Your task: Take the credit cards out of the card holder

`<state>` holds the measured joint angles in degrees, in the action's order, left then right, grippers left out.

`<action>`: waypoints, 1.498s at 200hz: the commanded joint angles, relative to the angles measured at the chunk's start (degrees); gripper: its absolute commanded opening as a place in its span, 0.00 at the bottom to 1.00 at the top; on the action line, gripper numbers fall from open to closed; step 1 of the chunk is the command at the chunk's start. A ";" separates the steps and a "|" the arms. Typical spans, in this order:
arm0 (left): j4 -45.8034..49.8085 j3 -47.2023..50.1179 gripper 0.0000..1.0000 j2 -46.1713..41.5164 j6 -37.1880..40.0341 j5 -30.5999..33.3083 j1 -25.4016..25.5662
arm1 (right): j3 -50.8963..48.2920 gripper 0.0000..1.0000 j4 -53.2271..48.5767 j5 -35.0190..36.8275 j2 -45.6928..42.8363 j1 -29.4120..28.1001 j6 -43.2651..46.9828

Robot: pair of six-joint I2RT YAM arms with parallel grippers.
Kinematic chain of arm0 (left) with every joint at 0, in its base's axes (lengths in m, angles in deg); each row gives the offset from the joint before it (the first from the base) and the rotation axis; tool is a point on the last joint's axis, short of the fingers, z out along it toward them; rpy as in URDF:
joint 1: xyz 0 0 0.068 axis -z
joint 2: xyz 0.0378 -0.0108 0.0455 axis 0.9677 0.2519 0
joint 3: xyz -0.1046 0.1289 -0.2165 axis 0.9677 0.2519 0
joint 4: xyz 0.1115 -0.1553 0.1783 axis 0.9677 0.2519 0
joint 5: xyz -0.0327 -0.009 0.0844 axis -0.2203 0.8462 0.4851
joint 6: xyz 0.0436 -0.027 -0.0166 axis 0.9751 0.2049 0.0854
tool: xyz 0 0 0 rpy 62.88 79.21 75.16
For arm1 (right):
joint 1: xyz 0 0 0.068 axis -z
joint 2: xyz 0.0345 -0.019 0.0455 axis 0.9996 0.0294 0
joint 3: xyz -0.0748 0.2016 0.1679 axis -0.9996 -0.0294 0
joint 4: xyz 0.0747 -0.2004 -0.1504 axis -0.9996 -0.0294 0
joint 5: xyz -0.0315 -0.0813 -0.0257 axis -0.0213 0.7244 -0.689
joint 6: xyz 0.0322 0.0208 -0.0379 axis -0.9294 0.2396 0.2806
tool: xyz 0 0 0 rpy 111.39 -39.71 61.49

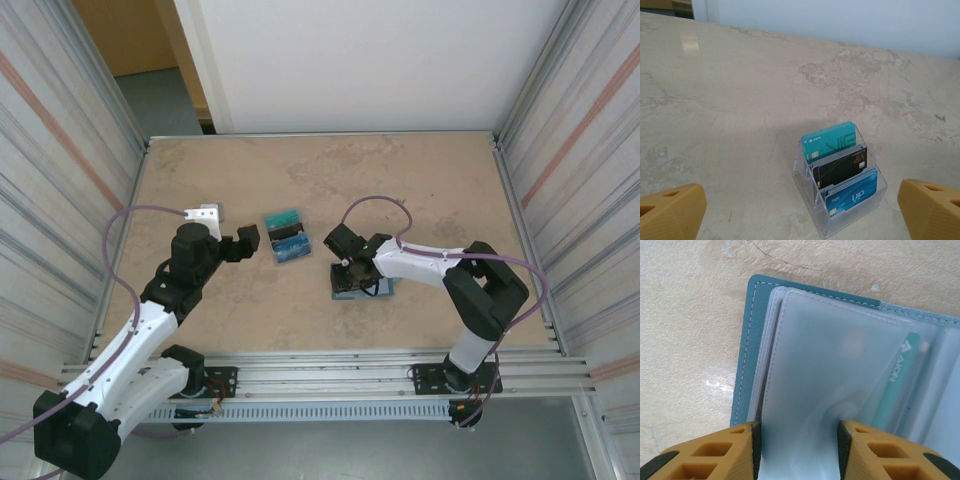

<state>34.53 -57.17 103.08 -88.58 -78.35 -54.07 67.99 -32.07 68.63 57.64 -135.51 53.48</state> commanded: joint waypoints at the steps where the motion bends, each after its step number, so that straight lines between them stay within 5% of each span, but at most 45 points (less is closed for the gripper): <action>1: 0.75 -1.11 0.99 -0.86 -0.50 -0.09 -0.34 | -1.83 0.41 1.18 -4.83 -1.61 0.23 -0.85; 98: 1.25 -3.09 0.99 -1.34 -0.22 -1.85 -0.01 | -1.77 0.31 -1.47 -4.64 -5.52 0.09 -1.81; 253: 2.69 -5.41 0.99 -0.69 1.95 1.23 2.55 | -0.47 0.38 -9.01 5.80 -9.80 3.15 -1.75; 299: 3.56 -6.26 0.99 0.56 4.01 5.59 6.77 | -2.87 0.36 -9.02 5.84 -12.44 6.47 -0.77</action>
<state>37.26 -61.23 103.02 -86.79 -76.67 -49.45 66.64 -39.13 73.04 47.41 -130.62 52.21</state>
